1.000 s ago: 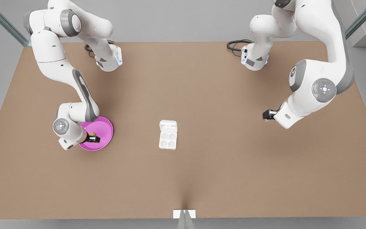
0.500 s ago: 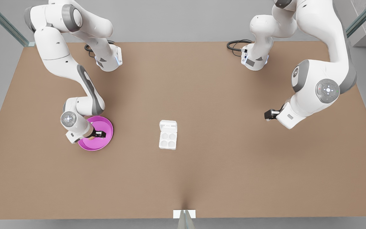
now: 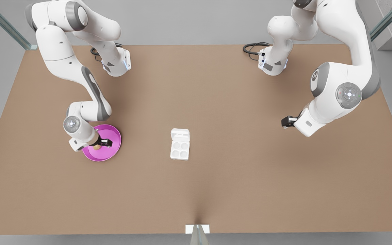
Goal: Pack egg into the box and close the box lid
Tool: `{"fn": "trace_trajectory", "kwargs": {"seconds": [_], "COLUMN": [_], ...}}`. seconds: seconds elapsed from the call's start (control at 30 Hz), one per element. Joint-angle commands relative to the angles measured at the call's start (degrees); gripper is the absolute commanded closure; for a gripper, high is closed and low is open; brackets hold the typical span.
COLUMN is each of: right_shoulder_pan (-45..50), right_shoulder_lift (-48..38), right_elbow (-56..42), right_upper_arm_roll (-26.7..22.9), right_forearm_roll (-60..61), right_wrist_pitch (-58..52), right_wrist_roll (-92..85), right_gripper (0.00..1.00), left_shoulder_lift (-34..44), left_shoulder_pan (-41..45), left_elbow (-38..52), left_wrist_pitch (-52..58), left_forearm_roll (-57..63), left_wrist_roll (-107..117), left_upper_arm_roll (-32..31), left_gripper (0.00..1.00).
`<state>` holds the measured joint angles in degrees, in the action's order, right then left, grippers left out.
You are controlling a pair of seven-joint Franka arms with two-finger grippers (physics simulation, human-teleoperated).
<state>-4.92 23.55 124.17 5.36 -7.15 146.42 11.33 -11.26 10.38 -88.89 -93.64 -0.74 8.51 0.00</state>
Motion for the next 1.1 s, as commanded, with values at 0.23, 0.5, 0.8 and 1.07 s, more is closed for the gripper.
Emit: {"fn": "trace_trajectory", "kwargs": {"seconds": [0.23,0.5,0.8,1.07], "right_shoulder_pan": [-1.8,-3.0,-3.3,-3.2], "right_shoulder_lift": [0.2,1.6,1.9,1.9], "right_elbow": [1.9,2.1,2.2,2.1], "right_upper_arm_roll": [0.0,0.0,0.0,0.0], "right_forearm_roll": [-1.7,-3.0,-3.0,-3.0], "right_wrist_pitch": [1.6,4.5,5.1,5.1], "right_wrist_roll": [-1.0,-1.2,-1.2,-1.2], "right_gripper": [0.00,0.00,0.35,0.47], "left_shoulder_lift": [-0.1,-0.4,-0.9,-1.0], "left_shoulder_pan": [0.0,0.1,0.3,0.3], "left_elbow": [0.0,-0.1,-0.1,-0.1], "left_wrist_pitch": [-0.3,-0.6,-0.6,-0.7], "left_forearm_roll": [0.0,0.2,0.5,0.5], "left_wrist_roll": [0.5,0.5,0.5,0.5], "left_upper_arm_roll": [0.0,0.0,0.0,0.0], "left_gripper": [0.00,0.00,0.00,0.00]}}
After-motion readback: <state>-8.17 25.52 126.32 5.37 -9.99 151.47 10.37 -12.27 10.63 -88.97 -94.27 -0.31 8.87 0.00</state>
